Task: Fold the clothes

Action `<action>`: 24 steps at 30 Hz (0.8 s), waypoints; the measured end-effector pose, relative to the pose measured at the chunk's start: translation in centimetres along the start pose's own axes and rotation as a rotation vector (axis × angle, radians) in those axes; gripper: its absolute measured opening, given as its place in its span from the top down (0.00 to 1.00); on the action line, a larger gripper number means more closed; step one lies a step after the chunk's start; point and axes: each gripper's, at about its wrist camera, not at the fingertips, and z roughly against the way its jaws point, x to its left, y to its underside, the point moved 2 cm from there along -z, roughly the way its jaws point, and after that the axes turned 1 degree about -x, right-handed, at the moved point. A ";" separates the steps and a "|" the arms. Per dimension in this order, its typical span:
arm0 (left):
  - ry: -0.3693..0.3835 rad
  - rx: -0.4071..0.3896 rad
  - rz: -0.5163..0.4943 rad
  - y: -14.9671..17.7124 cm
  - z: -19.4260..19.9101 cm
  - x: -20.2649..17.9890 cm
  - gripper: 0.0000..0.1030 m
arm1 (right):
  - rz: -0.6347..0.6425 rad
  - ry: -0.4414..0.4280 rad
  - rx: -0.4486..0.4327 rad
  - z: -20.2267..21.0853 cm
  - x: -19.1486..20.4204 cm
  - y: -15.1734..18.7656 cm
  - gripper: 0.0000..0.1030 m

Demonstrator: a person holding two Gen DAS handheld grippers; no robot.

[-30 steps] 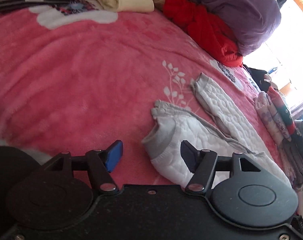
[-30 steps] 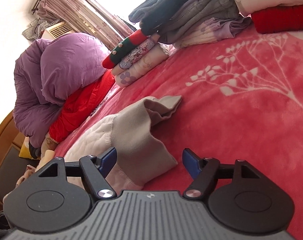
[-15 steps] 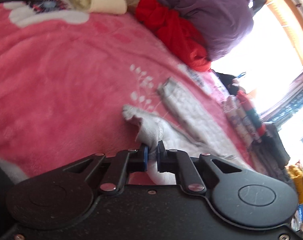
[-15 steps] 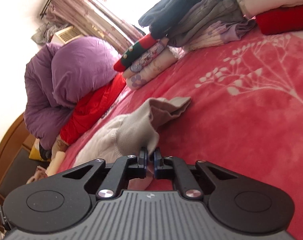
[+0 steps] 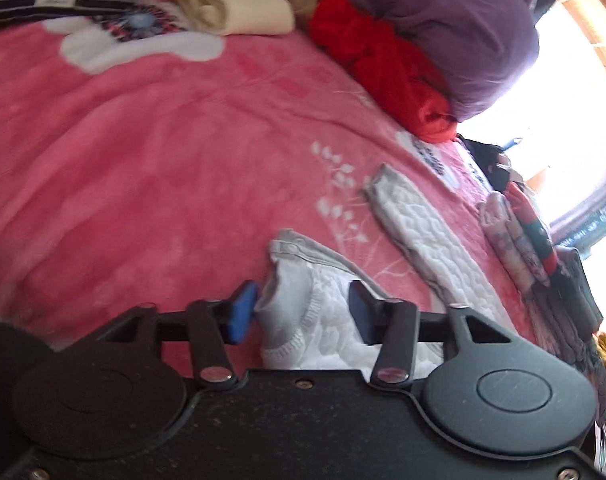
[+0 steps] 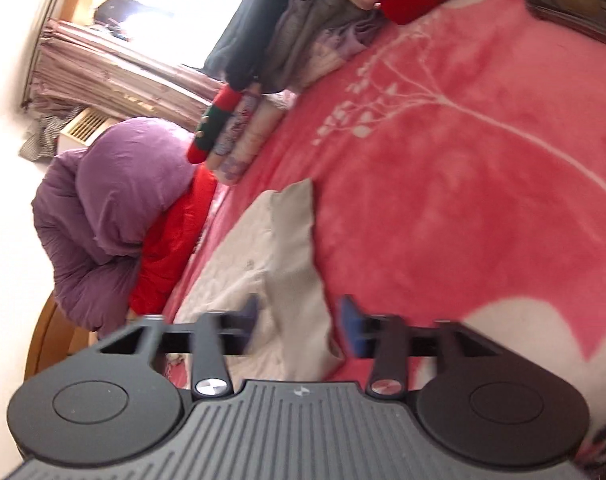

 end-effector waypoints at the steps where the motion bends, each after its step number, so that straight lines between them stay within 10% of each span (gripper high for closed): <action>1: -0.006 0.000 0.009 -0.1 0.1 0.3 0.48 | -0.011 -0.005 -0.001 0.1 -0.2 0.2 0.28; 11: -0.086 0.042 -0.008 1.4 -0.4 1.0 0.46 | 0.147 0.094 0.099 -3.8 1.9 2.7 0.43; 14: -0.075 0.032 -0.071 2.1 -1.2 0.6 0.52 | 0.189 0.132 0.081 -4.7 2.4 3.3 0.74; 15: -0.043 0.037 -0.080 2.2 -1.6 0.6 0.79 | 0.185 0.132 0.078 -4.8 2.3 3.3 0.89; 16: -0.014 0.037 -0.083 2.2 -1.7 0.4 0.93 | 0.176 0.123 0.073 -4.8 2.2 3.2 0.89; 21: 0.060 -0.202 -0.261 0.8 2.4 -2.7 0.95 | 0.159 0.046 -0.066 -1.3 2.9 2.2 0.91; 24: -0.065 -0.062 -0.288 1.3 0.1 -1.9 0.86 | 0.123 0.080 -0.056 -0.4 2.1 2.0 0.91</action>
